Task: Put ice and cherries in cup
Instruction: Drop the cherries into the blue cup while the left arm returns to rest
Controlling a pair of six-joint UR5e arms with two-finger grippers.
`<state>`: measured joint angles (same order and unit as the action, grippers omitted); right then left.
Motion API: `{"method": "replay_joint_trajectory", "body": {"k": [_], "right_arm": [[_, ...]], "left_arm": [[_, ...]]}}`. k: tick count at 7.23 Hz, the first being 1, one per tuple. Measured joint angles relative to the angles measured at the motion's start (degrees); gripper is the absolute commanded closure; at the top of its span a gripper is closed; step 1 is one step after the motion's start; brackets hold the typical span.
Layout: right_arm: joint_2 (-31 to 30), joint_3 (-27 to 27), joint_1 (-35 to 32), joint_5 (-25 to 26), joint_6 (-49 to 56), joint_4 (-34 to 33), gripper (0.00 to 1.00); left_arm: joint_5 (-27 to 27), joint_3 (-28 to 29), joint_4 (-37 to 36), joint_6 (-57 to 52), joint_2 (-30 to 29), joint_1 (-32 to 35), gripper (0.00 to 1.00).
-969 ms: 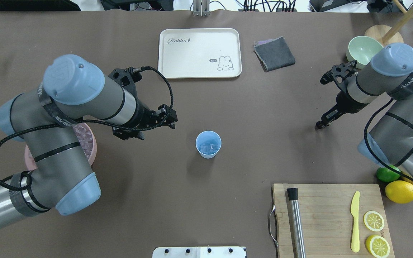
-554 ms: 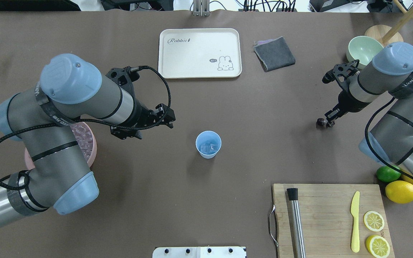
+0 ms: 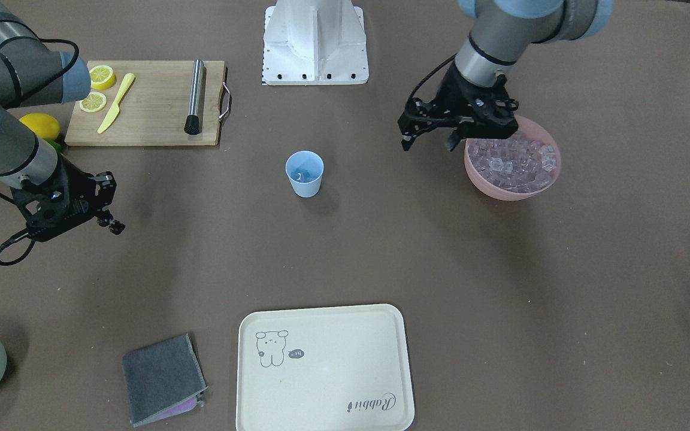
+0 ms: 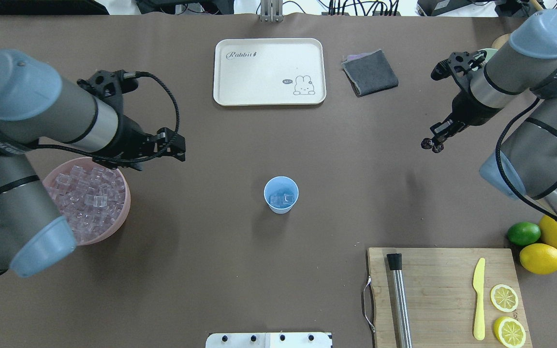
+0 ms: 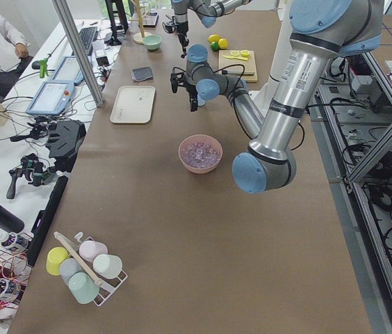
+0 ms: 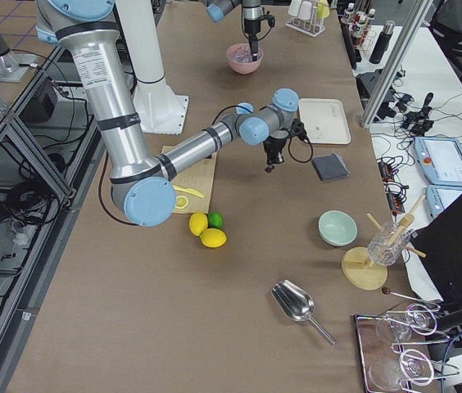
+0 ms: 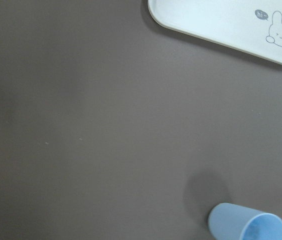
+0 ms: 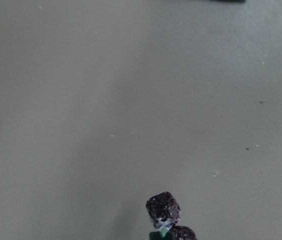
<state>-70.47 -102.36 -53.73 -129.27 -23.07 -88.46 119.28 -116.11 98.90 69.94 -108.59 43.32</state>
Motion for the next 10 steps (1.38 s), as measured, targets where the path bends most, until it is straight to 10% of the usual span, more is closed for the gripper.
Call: {"method": "replay_joint_trajectory", "body": {"k": [5,10], "right_arm": [[13.0,-6.2,15.9,9.6,-31.6,-3.3,1.0],[19.5,-1.8,23.0,17.3,-39.3,-3.3,1.0]], "left_arm": [[9.5,1.5,0.0,-33.4,14.7,16.5,0.03],[11.0,3.5,0.3,-35.8,14.5,18.2,0.03]]}}
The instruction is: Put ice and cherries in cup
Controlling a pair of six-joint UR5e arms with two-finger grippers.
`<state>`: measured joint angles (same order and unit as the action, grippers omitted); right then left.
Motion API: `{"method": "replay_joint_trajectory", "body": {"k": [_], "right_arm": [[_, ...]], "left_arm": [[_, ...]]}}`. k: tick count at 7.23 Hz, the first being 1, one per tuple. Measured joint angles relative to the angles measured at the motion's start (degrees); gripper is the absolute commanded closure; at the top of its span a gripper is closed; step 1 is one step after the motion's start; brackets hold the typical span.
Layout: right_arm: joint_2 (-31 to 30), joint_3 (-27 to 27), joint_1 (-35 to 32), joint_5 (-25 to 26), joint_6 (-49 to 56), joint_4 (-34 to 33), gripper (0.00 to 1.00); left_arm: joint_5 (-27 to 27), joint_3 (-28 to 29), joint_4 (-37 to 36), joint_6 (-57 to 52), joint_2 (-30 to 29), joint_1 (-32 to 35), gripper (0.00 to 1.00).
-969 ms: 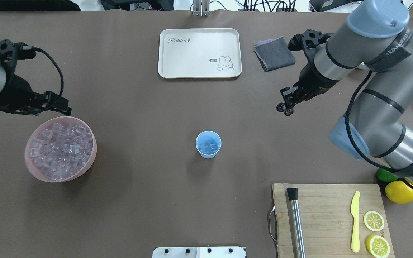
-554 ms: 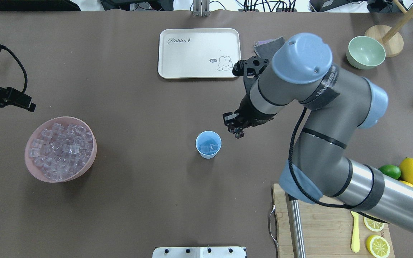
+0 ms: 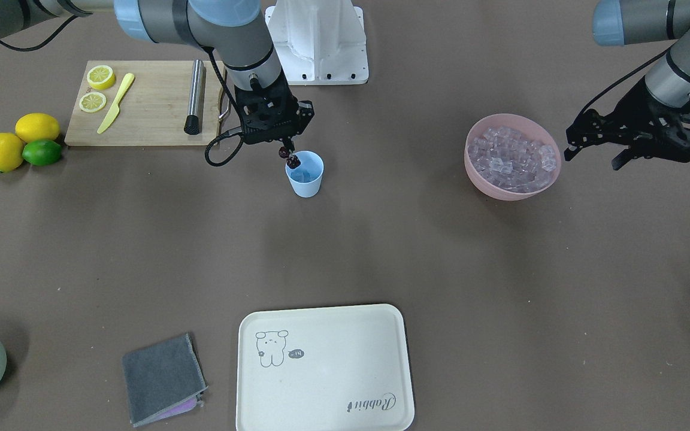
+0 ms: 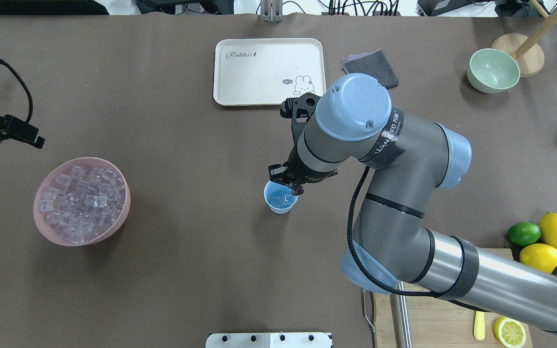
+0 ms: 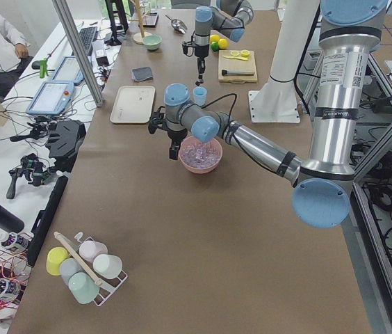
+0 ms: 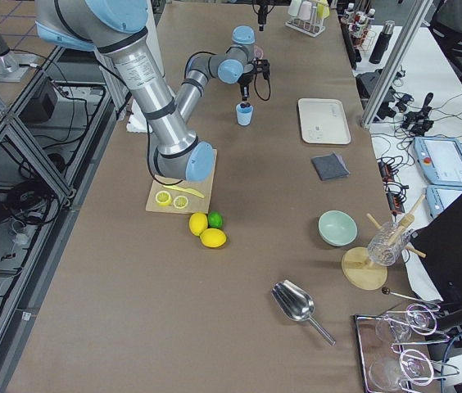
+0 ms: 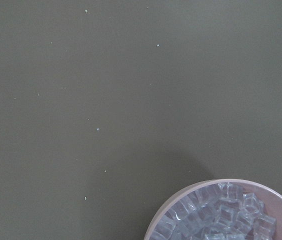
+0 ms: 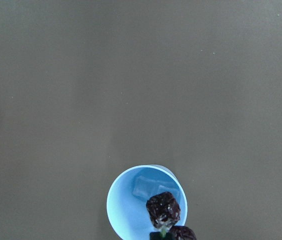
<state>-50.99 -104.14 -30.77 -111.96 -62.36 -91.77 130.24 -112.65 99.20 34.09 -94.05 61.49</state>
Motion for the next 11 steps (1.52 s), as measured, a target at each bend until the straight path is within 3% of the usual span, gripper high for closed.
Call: {"method": "replay_joint_trajectory", "body": {"k": [2,3,4,8,9,11], "right_arm": [[0.4,0.6,0.1,0.1,-0.1,0.0,1.0],[0.6,0.8,0.1,0.2,-0.4,0.1,0.57],[1.4,1.4,0.1,0.3,-1.4,0.1,0.01],[1.9,2.7,-3.1,-1.2,-2.2,-0.1,0.0],[-2.0,1.1,-7.2,-4.1,1.0,-0.1,0.0],[-13.2,-1.5,-18.3,-11.6,18.5,0.0,0.0]], "left_arm": [[0.0,0.2,0.0,0.2,-0.5,-0.1,0.03],[0.0,0.3,0.0,0.1,-0.6,-0.1,0.03],[0.0,0.6,0.0,0.1,-0.7,-0.1,0.03],[0.3,1.6,-0.5,-1.9,-0.3,1.4,0.03],[0.3,2.9,-0.9,-6.2,0.0,3.5,0.03],[0.3,4.7,-2.6,-14.2,2.4,8.8,0.03]]}}
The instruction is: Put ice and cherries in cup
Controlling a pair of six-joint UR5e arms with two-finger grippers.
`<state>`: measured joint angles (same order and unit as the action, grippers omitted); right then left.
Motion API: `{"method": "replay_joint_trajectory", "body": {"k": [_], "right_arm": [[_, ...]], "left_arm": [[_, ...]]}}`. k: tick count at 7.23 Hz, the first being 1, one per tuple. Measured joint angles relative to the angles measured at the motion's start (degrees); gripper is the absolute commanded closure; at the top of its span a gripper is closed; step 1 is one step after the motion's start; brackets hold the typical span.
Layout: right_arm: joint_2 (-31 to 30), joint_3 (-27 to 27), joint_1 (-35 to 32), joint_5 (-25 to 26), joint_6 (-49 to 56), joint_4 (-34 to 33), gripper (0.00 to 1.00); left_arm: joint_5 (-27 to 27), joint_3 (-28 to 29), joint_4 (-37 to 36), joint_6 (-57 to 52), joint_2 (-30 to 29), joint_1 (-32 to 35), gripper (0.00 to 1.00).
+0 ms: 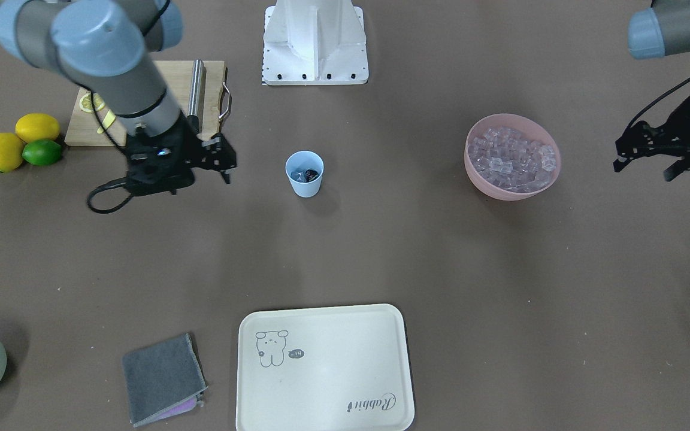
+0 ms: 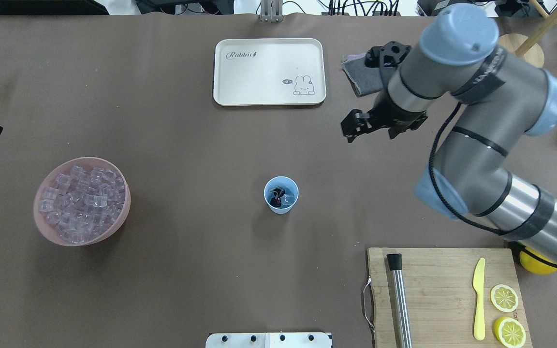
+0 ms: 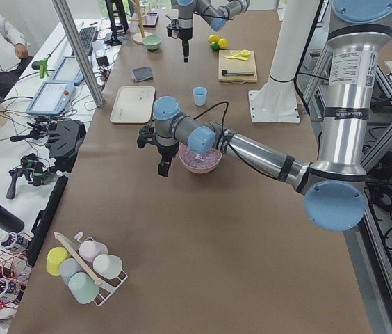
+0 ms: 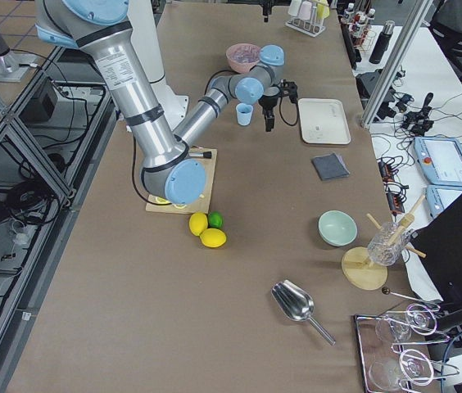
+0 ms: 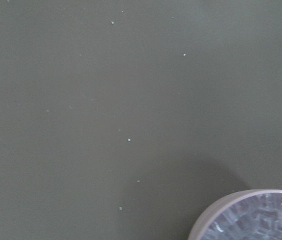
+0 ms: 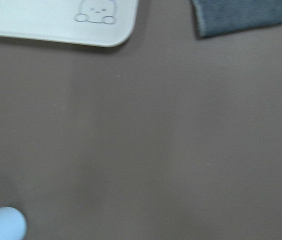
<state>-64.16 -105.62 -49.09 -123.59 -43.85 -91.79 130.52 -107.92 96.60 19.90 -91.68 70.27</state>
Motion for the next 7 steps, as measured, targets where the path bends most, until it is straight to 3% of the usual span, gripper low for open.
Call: {"method": "replay_joint_trajectory", "body": {"k": [2,4,7], "right_arm": [[-11.3,-0.1,-12.0,-5.7,21.5,-0.3,0.0],[-20.3,0.1,-20.1,-6.6,37.6,-0.4,0.0],[-25.9,1.6,-29.3,-6.8,49.7,-0.7,0.0]], "left_arm": [[0.0,0.2,-1.2,-9.0,4.2,4.6,0.03],[0.2,-0.2,-2.5,-12.8,6.6,6.3,0.03],[0.8,0.0,-13.5,-15.4,3.3,7.6,0.03]]}}
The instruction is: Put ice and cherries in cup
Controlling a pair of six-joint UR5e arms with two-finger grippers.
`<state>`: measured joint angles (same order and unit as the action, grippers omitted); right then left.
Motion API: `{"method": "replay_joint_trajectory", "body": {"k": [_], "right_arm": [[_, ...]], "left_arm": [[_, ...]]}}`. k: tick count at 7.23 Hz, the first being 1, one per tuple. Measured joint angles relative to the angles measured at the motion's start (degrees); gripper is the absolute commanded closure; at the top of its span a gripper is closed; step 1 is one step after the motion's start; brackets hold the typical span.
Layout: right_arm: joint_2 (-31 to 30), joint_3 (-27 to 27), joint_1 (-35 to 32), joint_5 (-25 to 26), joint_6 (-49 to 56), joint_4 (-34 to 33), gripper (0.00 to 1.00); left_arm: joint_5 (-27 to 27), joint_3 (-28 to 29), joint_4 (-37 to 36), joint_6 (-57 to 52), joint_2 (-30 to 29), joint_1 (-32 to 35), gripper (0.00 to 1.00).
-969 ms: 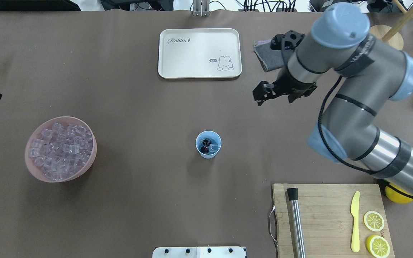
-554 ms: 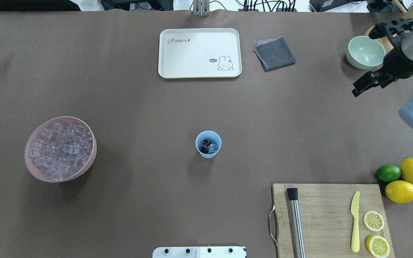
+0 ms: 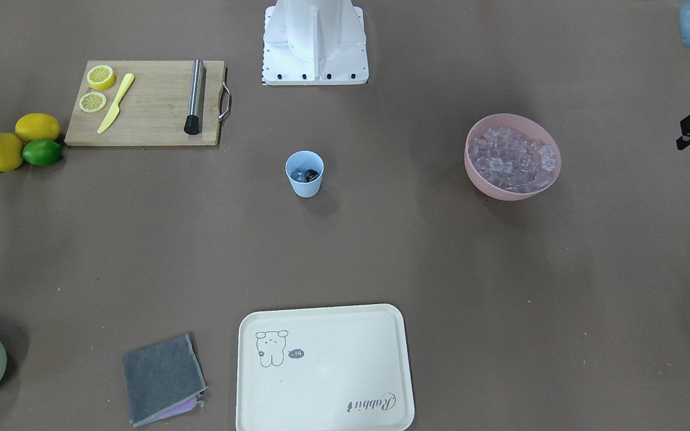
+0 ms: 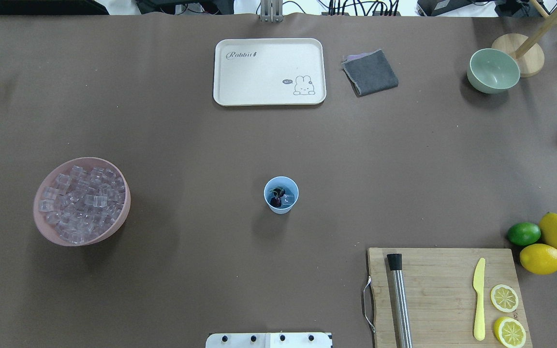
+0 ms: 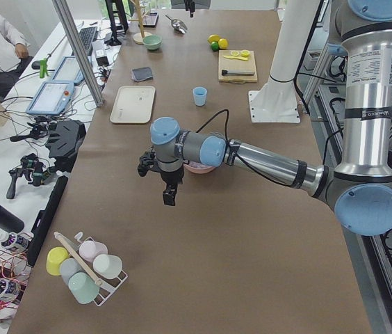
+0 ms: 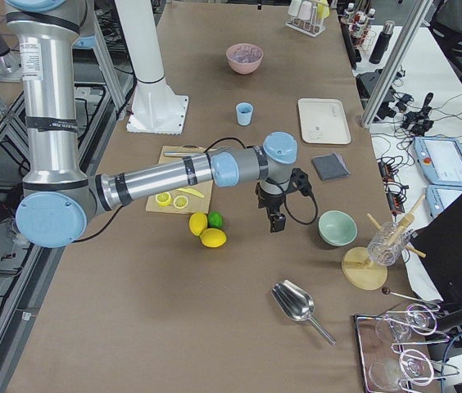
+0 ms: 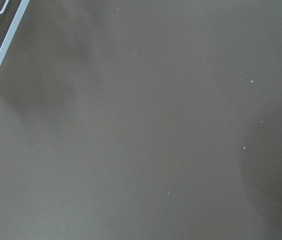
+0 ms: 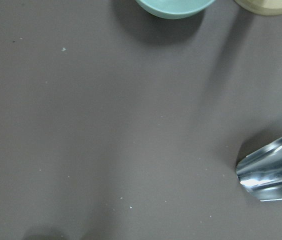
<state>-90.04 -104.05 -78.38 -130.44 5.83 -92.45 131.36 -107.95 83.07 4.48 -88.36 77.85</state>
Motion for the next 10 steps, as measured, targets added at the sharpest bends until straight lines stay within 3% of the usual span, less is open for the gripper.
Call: {"method": "replay_joint_trajectory", "body": {"k": [3,10], "right_arm": [[-0.6,2.4,-3.7,-0.1,4.3,0.0,0.0],[-1.6,3.4,-6.5,-1.3,6.7,0.4,0.0]], "left_arm": [[-0.2,0.1,-4.3,-5.4,-0.5,3.5,0.02],[-0.1,1.3,-4.5,-6.5,-0.5,5.7,0.02]]}}
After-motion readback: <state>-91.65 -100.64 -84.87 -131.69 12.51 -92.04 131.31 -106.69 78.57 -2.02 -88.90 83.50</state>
